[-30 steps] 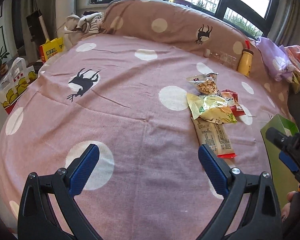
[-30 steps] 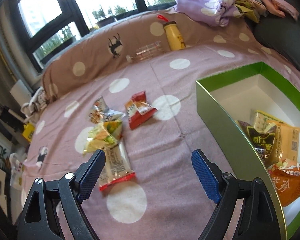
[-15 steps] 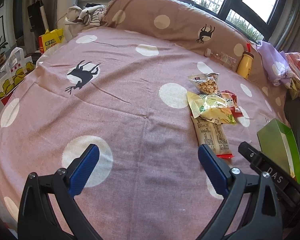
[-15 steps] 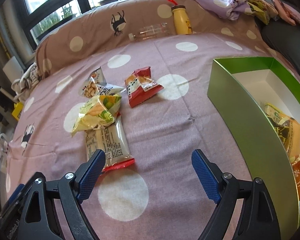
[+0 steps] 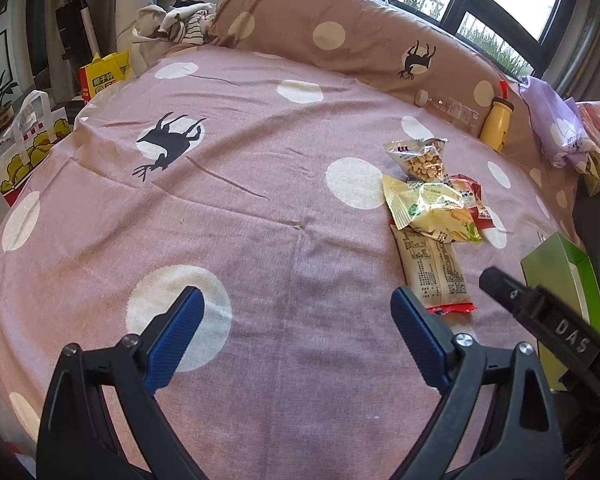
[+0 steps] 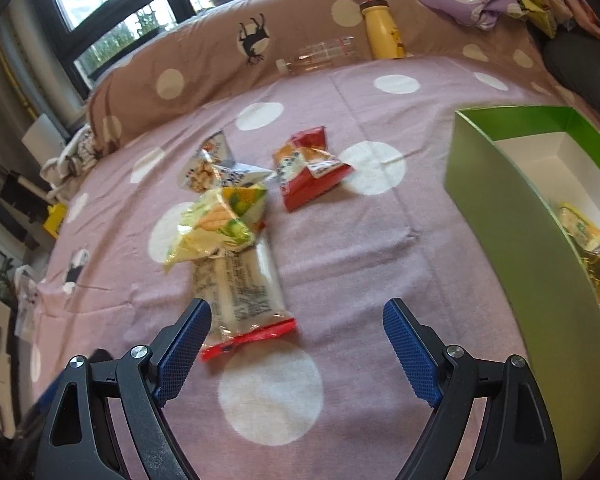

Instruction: Organize snacks

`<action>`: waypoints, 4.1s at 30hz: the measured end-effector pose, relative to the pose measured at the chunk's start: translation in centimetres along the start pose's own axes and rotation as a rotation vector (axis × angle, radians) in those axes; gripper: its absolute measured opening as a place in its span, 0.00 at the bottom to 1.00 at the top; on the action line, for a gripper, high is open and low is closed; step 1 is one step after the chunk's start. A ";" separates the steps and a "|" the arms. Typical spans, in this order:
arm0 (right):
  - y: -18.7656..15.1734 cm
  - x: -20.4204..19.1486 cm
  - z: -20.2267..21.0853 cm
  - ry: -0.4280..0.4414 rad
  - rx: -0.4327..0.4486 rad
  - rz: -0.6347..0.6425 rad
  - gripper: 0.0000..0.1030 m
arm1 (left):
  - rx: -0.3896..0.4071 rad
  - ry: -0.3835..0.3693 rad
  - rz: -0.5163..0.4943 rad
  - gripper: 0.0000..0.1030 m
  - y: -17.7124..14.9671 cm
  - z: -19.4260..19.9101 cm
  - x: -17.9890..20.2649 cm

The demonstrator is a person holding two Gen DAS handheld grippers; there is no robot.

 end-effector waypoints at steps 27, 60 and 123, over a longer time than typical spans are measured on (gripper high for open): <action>-1.4 -4.9 -4.2 -0.005 -0.134 0.193 0.65 | -0.032 0.019 0.065 0.59 0.4 0.7 -2.0; -2.6 -0.2 -2.3 0.318 -0.288 -0.146 0.70 | -0.260 -0.222 -0.155 0.46 -4.0 -2.0 5.8; 1.5 19.3 14.4 0.128 0.313 -0.514 0.67 | 0.018 -0.604 -0.682 0.35 -6.0 6.7 32.3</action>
Point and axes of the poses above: each gripper's, at about its wrist camera, not at the fingertips, and z roughly against the way its jaws point, x to its right, y to its top, the point moved 4 cm from there along -z, roughly the way its jaws point
